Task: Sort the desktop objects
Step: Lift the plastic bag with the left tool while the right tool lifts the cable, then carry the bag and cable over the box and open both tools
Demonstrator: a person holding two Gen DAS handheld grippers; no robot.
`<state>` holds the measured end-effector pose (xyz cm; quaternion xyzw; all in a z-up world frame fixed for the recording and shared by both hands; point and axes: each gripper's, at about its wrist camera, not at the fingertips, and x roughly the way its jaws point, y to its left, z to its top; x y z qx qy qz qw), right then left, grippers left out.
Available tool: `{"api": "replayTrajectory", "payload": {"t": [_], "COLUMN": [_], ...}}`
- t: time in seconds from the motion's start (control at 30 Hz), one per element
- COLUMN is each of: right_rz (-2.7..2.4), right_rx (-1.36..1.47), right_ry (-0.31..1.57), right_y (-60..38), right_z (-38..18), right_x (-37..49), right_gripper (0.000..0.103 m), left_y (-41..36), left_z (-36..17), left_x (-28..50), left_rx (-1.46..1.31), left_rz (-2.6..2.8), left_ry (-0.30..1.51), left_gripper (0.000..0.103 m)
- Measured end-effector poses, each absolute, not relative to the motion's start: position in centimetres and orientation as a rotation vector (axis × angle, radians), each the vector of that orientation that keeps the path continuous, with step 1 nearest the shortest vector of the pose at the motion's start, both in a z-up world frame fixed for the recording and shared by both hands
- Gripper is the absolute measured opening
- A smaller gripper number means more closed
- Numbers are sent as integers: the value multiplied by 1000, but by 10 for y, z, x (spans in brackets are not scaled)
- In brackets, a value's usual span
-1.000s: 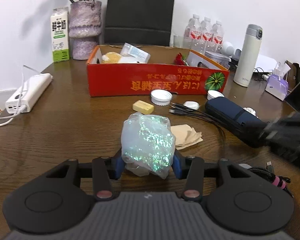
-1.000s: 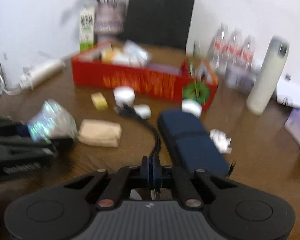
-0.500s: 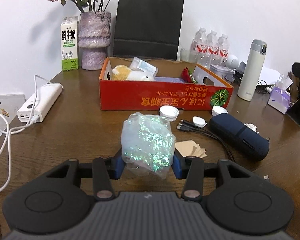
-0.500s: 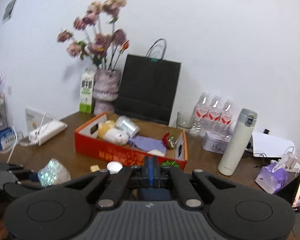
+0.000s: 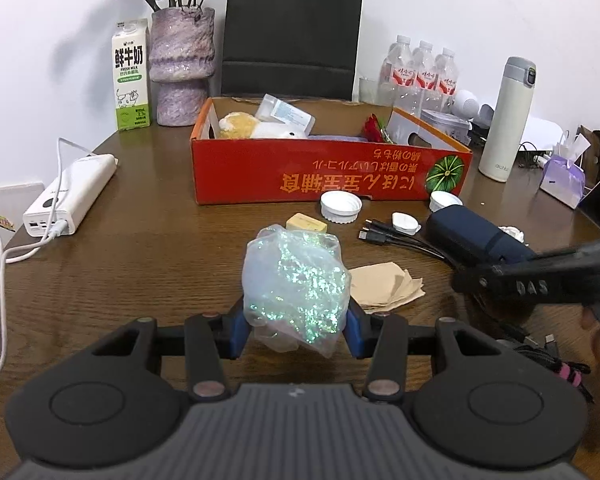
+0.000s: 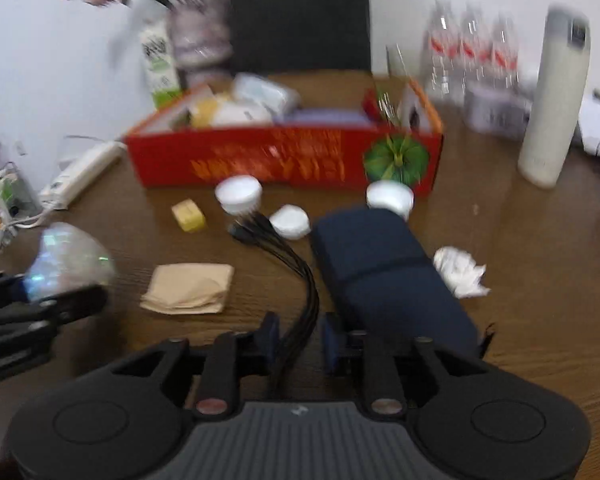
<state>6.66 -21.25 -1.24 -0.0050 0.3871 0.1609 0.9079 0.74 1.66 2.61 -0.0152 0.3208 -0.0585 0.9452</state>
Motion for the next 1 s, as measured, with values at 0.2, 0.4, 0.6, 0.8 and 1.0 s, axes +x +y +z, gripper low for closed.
{"api": "replayTrajectory", "payload": {"t": [0.2,0.4,0.6,0.8,1.0], "right_rz": [401,469,425,396,365], "right_rx": [-164,-343,-267,-233,-199], "right_ry": [765,755,559,428,331], "right_y": [-188,-162,-177,-196,-209], "right_z": [-16,-11,34,81,125], "right_x": [96,79,45,33,57], "right_gripper": [28,1,0,0,0], "left_y": [16,18,21,24,24], "left_z": [17,19,33,60,117], "left_x": [18,15,8,8,52], "left_rx": [-42,-48,-39,6,77], "left_rz": [-126,-115,-101,-88,-124], "left_ry": [687,680,646,579,517], "left_gripper": [47,47,47,46,46]}}
